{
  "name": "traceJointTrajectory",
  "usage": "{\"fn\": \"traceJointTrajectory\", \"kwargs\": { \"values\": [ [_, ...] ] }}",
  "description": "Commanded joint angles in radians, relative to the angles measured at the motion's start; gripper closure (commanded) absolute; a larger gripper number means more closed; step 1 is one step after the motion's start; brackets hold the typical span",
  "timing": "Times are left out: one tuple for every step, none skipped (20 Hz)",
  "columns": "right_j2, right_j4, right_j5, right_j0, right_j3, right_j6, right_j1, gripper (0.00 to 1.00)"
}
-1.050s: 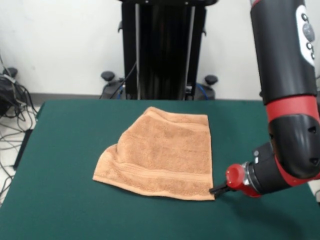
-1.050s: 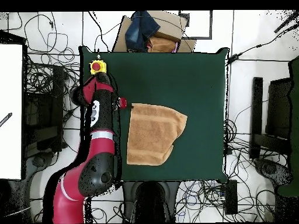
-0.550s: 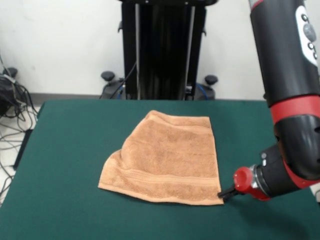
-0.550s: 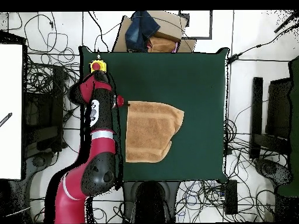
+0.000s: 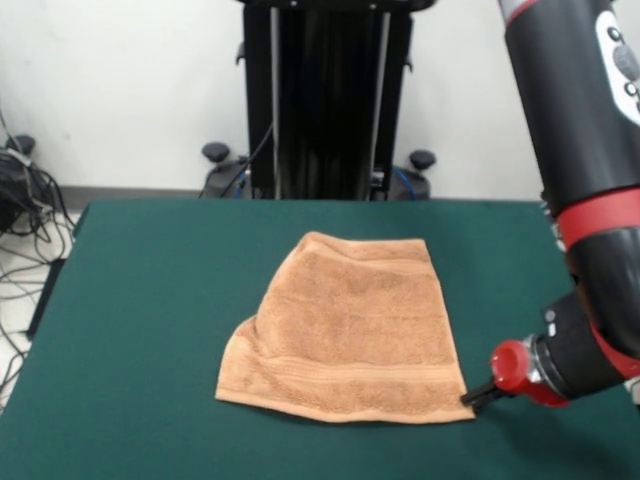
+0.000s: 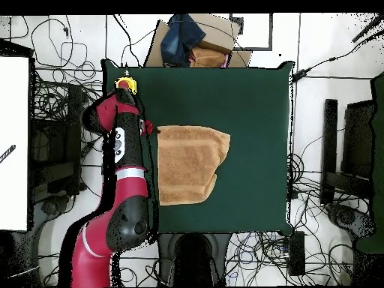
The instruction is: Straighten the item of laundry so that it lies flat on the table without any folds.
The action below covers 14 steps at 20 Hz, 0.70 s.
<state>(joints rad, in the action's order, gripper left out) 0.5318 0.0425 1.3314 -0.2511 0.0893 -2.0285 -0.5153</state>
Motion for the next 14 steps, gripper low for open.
{"fn": "traceJointTrajectory", "kwargs": {
  "values": [
    [-0.095,-0.102,-0.078,0.002,-0.006,-0.276,-0.083,1.00],
    [-0.093,-0.105,-0.078,0.003,-0.012,-0.282,-0.085,1.00],
    [-0.091,-0.108,-0.078,0.004,-0.018,-0.288,-0.087,1.00],
    [-0.086,-0.117,-0.073,0.007,-0.032,-0.298,-0.092,1.00],
    [-0.082,-0.124,-0.068,0.009,-0.043,-0.306,-0.097,1.00],
    [-0.079,-0.130,-0.066,0.012,-0.052,-0.309,-0.101,1.00],
    [-0.082,-0.132,-0.067,0.015,-0.051,-0.305,-0.099,1.00],
    [-0.093,-0.119,-0.080,0.014,-0.035,-0.294,-0.093,1.00],
    [-0.098,-0.098,-0.089,0.010,-0.013,-0.272,-0.089,1.00],
    [-0.099,-0.079,-0.096,0.007,0.006,-0.261,-0.087,1.00],
    [-0.107,-0.072,-0.097,0.005,0.028,-0.248,-0.082,1.00],
    [-0.126,-0.065,-0.124,-0.002,0.067,-0.225,-0.066,1.00],
    [-0.144,-0.058,-0.151,-0.008,0.106,-0.202,-0.051,1.00],
    [-0.166,-0.040,-0.212,-0.020,0.179,-0.185,-0.016,1.00]
  ]
}}
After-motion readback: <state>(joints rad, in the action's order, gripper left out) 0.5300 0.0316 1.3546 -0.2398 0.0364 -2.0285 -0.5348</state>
